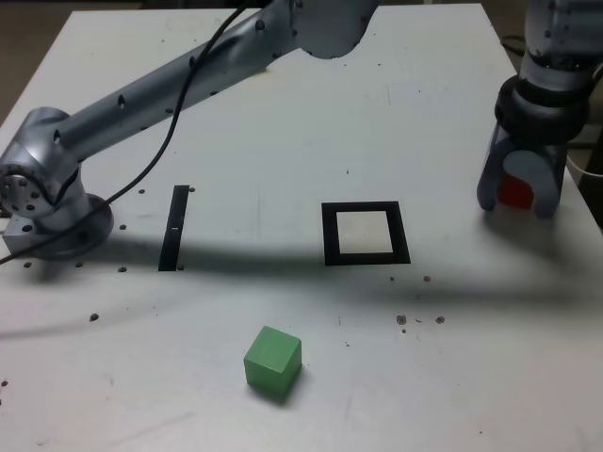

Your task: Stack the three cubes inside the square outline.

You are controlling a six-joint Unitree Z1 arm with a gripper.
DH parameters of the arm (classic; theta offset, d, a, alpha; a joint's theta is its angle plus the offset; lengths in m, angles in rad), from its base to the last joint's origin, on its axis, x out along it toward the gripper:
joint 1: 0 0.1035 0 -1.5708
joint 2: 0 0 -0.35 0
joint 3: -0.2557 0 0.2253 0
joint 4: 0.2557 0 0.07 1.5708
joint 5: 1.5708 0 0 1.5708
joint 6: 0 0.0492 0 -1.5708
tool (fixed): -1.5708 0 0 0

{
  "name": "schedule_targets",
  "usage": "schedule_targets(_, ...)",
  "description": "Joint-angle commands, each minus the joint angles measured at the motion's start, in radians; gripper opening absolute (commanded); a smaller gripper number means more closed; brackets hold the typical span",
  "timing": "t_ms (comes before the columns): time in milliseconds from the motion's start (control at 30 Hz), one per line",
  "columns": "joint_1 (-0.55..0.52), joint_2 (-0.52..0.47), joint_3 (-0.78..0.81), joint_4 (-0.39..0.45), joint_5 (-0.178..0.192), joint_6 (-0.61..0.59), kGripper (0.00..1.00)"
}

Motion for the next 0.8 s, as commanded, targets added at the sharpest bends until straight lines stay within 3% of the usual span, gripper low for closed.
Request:
schedule_targets(0, 0.002, -0.01, -0.013, 0.005, 0.002, 0.003, 0.26)
schedule_targets(200, -0.006, -0.059, 0.037, 0.013, 0.009, 0.001, 0.24)
schedule_targets(500, -0.064, -0.313, 0.348, 0.002, 0.038, -0.074, 0.24)
schedule_targets(767, -0.11, -0.496, 0.669, -0.101, 0.014, -0.176, 0.25)
